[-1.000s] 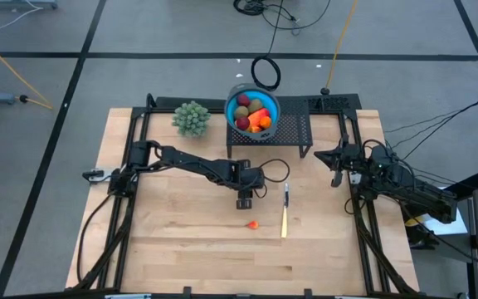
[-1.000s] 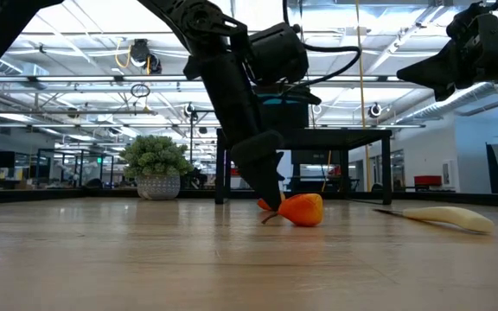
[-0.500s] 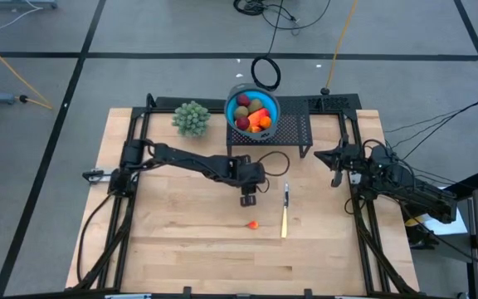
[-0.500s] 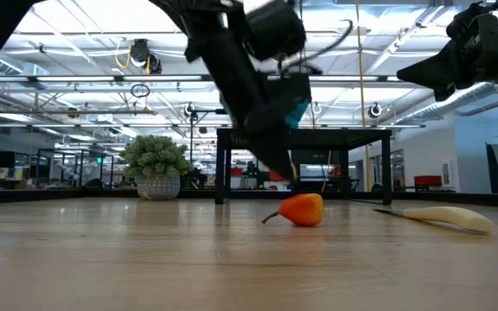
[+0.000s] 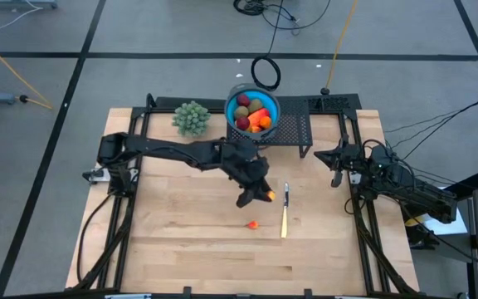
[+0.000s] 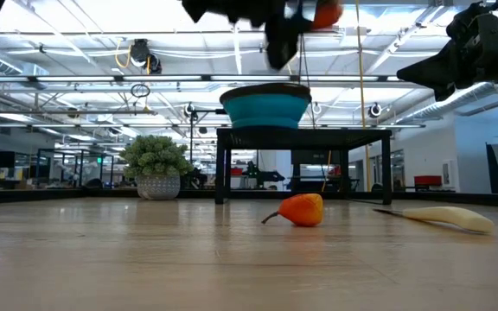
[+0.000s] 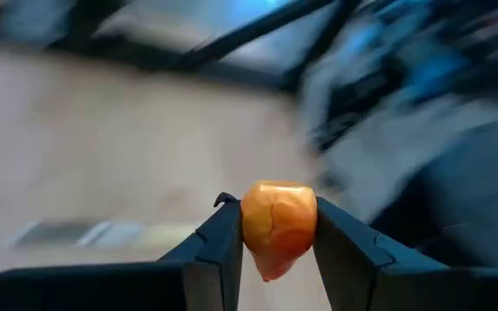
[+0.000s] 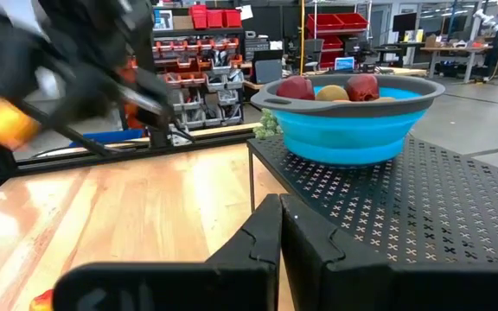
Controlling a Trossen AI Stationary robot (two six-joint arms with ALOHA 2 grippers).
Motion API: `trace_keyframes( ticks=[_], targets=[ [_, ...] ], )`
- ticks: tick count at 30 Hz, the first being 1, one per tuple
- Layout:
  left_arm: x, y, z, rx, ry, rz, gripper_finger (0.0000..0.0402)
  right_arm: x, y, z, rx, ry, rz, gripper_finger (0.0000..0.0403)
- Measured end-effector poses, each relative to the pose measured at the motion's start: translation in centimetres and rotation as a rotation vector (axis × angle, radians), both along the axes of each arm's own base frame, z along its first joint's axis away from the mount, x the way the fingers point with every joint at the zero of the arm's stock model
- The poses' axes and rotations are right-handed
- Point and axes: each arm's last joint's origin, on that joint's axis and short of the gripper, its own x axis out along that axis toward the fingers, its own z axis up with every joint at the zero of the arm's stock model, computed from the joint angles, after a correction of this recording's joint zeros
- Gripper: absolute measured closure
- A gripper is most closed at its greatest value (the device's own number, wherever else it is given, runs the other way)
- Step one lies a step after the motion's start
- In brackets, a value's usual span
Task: Pick & Place Fruit
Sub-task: Put the orange peach into the blue strainer bowl on the shelf
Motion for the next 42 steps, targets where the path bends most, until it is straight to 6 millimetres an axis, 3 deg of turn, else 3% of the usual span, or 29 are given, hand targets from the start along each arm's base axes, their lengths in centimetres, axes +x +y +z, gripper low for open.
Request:
trace_keyframes(
  ticks=[6, 20, 35, 42],
  targets=[
    [0.6, -0.8, 3.2, -0.213, -0.255, -0.209, 0.0284, 0.0, 0.0, 0.0, 0.0, 0.001, 0.0, 0.0403],
    [-0.2, -1.4, 7.6, -0.338, -0.578, -0.404, 0.0284, 0.0, 0.0, 0.0, 0.001, 0.001, 0.0, 0.0403],
    [-0.3, -2.3, 7.7, -0.351, -0.574, -0.45, 0.0284, 0.0, 0.0, 0.0, 0.0, 0.001, 0.0, 0.0403],
    [0.4, -1.9, 5.6, -0.356, -0.375, -0.337, 0.0284, 0.0, 0.0, 0.0, 0.001, 0.001, 0.0, 0.0403]
  ],
)
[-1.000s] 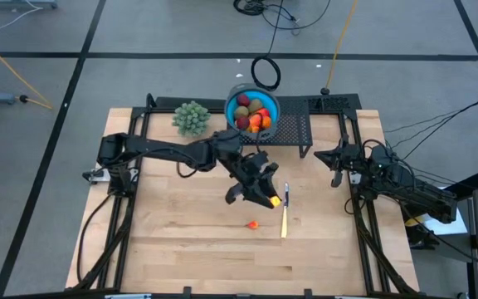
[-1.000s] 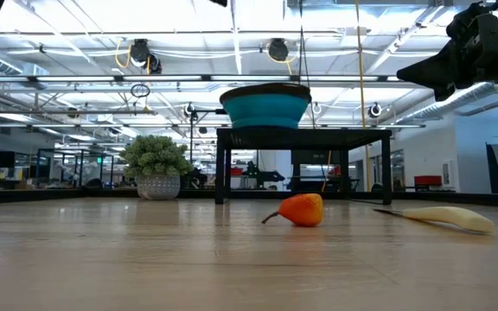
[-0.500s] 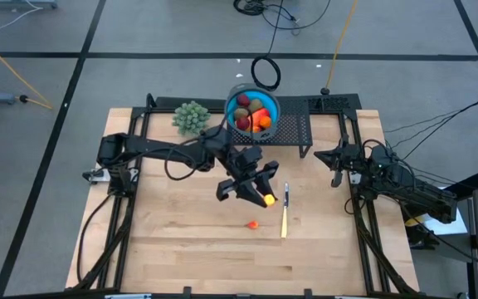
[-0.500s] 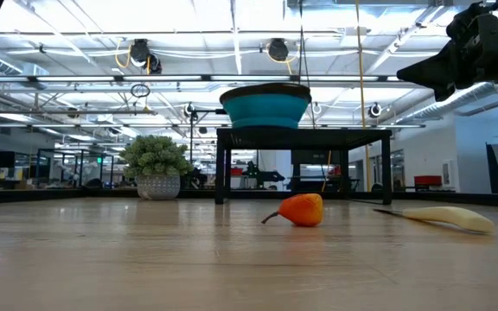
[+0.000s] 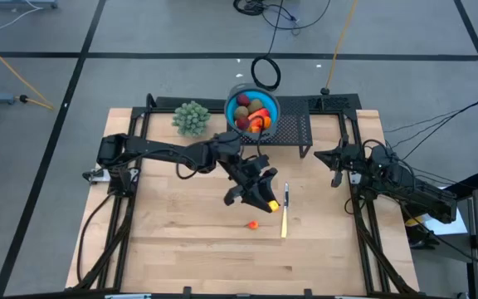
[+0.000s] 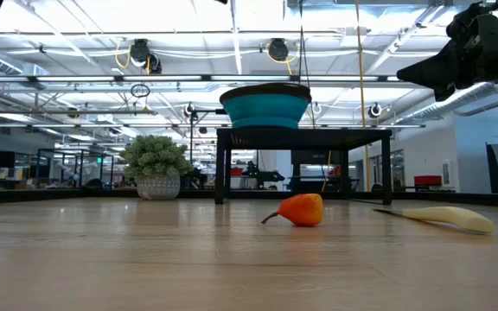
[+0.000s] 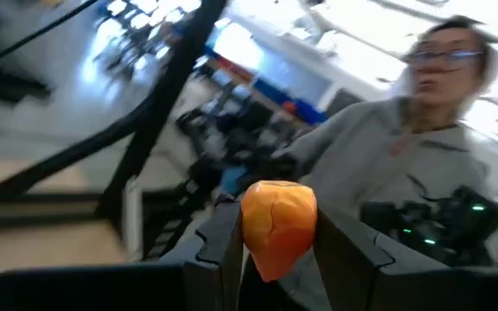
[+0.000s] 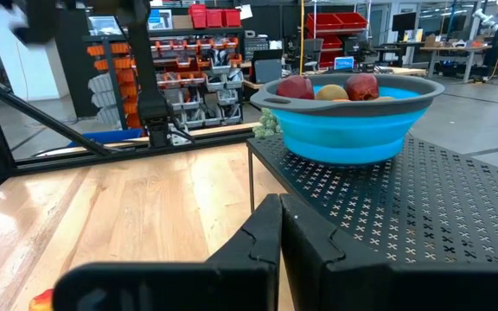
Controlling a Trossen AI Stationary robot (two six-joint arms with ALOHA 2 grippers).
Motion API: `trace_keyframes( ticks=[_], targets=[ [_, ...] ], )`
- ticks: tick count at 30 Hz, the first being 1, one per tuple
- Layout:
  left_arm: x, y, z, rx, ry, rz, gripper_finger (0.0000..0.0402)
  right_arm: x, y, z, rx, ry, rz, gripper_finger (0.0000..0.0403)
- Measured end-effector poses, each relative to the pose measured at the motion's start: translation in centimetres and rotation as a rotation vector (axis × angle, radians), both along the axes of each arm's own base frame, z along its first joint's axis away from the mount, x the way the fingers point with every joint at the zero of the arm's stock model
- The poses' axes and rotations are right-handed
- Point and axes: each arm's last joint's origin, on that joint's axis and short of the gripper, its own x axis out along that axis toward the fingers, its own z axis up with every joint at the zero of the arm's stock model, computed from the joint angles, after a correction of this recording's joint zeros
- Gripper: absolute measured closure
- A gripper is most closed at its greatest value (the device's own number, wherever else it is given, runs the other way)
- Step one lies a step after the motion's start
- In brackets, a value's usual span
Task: Pick & Place Fruit
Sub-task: Put the orange peach into the blue strainer bowl on the shelf
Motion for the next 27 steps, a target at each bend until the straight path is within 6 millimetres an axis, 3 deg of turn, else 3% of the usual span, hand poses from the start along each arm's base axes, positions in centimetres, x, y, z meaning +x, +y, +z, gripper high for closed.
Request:
trace_keyframes(
  ticks=[6, 12, 27],
  targets=[
    [0.4, 1.4, -2.4, 0.084, 0.18, 0.191, 0.0284, 0.0, 0.0, 0.0, 0.0, 0.0, 0.0, 0.0403],
    [0.4, 3.0, -3.4, 0.197, 0.238, 0.36, 0.0284, 0.0, 0.0, 0.0, 0.0, 0.0, 0.0, 0.0403],
    [-0.8, 6.1, 1.8, 0.938, 0.32, 0.893, 0.0284, 0.0, 0.0, 0.0, 0.0, 0.0, 0.0, 0.0403]
  ],
)
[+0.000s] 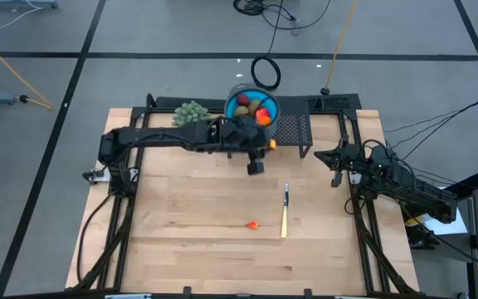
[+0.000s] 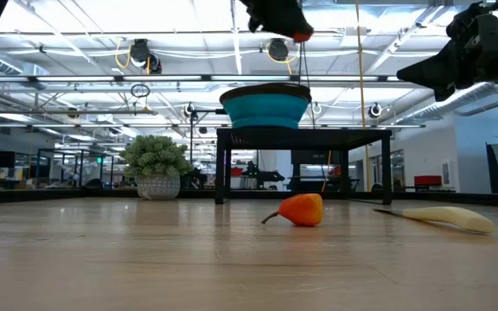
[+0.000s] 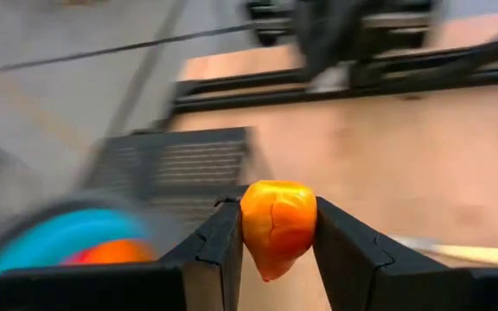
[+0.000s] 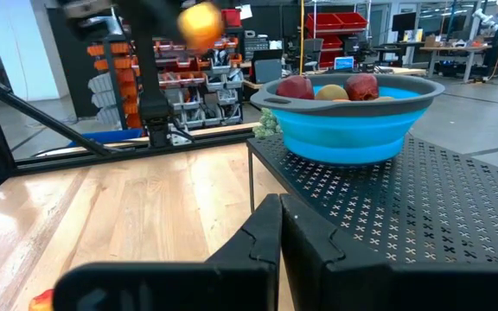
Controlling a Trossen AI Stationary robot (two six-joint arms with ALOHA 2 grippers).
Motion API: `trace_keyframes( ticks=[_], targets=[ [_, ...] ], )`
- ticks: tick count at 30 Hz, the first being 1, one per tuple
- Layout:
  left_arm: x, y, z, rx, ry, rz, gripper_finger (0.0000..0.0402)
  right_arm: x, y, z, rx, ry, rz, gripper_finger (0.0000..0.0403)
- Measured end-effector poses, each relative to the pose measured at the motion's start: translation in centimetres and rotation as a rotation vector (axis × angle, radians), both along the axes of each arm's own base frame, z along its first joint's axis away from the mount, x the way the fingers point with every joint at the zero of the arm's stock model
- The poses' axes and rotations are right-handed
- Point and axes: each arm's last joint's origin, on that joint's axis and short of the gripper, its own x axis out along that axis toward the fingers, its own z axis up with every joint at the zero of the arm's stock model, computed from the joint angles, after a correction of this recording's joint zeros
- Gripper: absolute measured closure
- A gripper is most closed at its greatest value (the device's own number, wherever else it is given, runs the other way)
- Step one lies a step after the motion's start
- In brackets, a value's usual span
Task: Pick & Place Fruit
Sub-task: Put the orange peach into the blue strainer bowl on the shelf
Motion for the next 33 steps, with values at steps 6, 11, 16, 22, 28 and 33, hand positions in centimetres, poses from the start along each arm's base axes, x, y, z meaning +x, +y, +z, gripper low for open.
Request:
trace_keyframes(
  ticks=[6, 11, 16, 22, 28, 33],
  targets=[
    [-0.8, 3.3, 1.0, 0.096, 0.034, 0.16, 0.0284, 0.0, 0.0, 0.0, 0.0, 0.0, 0.0, 0.0403],
    [-2.0, 6.9, 1.1, 0.038, 0.065, 0.264, 0.0284, 0.0, 0.0, 0.0, 0.0, 0.0, 0.0, 0.0403],
    [-3.5, 10.4, 0.6, -0.062, 0.102, 0.328, 0.0284, 0.0, 0.0, 0.0, 0.0, 0.0, 0.0, 0.0403],
    [-5.3, 13.5, 0.0, -0.145, 0.16, 0.407, 0.0284, 0.0, 0.0, 0.0, 0.0, -0.001, 0.0, 0.0403],
    [-6.7, 15.2, -0.5, -0.211, 0.213, 0.43, 0.0284, 0.0, 0.0, 0.0, 0.0, 0.0, 0.0, 0.0403],
    [-7.0, 15.4, -0.7, -0.237, 0.232, 0.441, 0.0284, 0.0, 0.0, 0.0, 0.0, -0.001, 0.0, 0.0403]
  ],
)
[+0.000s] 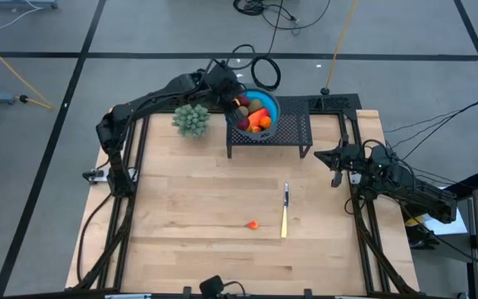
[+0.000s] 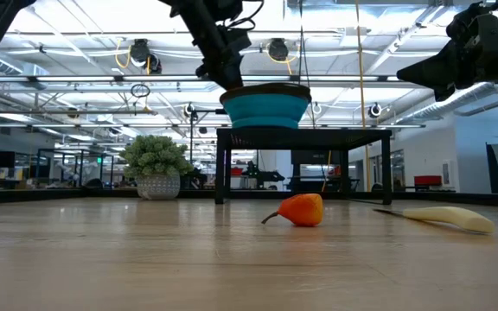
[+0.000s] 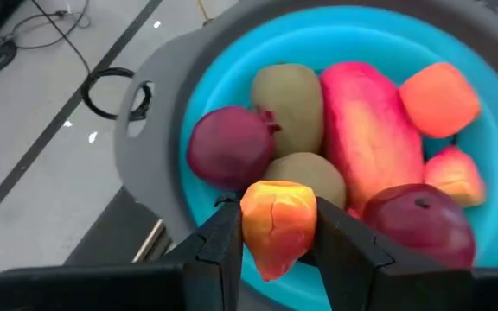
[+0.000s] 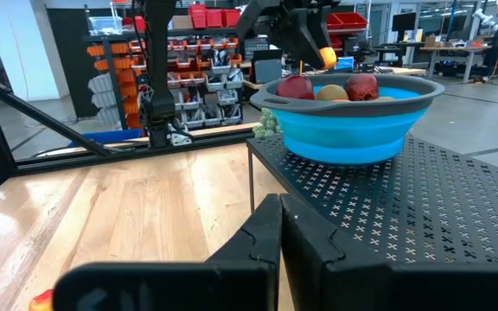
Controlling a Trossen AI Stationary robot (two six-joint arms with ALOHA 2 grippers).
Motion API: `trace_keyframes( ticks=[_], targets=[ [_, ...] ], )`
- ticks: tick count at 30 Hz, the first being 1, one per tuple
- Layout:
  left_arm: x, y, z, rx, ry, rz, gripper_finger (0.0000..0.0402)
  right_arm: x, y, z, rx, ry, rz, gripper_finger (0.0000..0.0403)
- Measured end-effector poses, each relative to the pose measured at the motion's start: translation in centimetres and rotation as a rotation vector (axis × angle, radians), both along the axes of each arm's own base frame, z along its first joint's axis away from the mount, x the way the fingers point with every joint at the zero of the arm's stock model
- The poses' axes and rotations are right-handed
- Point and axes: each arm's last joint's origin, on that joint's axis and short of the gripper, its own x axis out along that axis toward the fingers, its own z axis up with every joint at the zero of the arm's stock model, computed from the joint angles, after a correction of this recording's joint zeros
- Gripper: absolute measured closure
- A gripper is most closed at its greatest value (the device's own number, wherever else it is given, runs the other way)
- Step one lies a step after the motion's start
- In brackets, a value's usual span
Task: Pick & Place Fruit
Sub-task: Put the orange peach into the blue strainer bowl on the shelf
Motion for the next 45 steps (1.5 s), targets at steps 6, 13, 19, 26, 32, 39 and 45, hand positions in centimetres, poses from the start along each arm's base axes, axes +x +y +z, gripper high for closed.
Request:
trace_keyframes(
  ticks=[6, 13, 19, 26, 32, 39, 45],
  targets=[
    [0.1, -0.2, 0.0, -0.1, -0.061, 0.06, 0.0284, 0.0, 0.0, 0.0, 0.0, 0.0, 0.0, 0.0403],
    [-0.1, 0.1, 0.0, -0.209, -0.131, 0.228, 0.0284, 0.0, 0.0, 0.0, 0.0, 0.0, 0.0, 0.0403],
    [0.3, 0.2, -0.7, -0.222, -0.12, 0.267, 0.0284, 0.0, 0.0, 0.0, 0.0, 0.0, 0.0, 0.0403],
    [0.7, -0.2, -0.8, -0.169, -0.102, 0.284, 0.0284, 0.0, 0.0, 0.0, 0.0, 0.0, 0.0, 0.0403],
    [0.8, -0.4, -0.9, -0.142, -0.088, 0.279, 0.0281, 0.0, 0.0, 0.0, 0.0, 0.0, 0.0, 0.0403],
    [1.0, -0.6, -1.1, -0.144, -0.072, 0.273, 0.024, 0.0, 0.0, 0.0, 0.0, 0.0, 0.0, 0.0403],
    [1.0, -0.6, -1.1, -0.125, -0.063, 0.25, 0.0203, 0.0, 0.0, 0.0, 0.0, 0.0, 0.0, 0.0403]
  ],
)
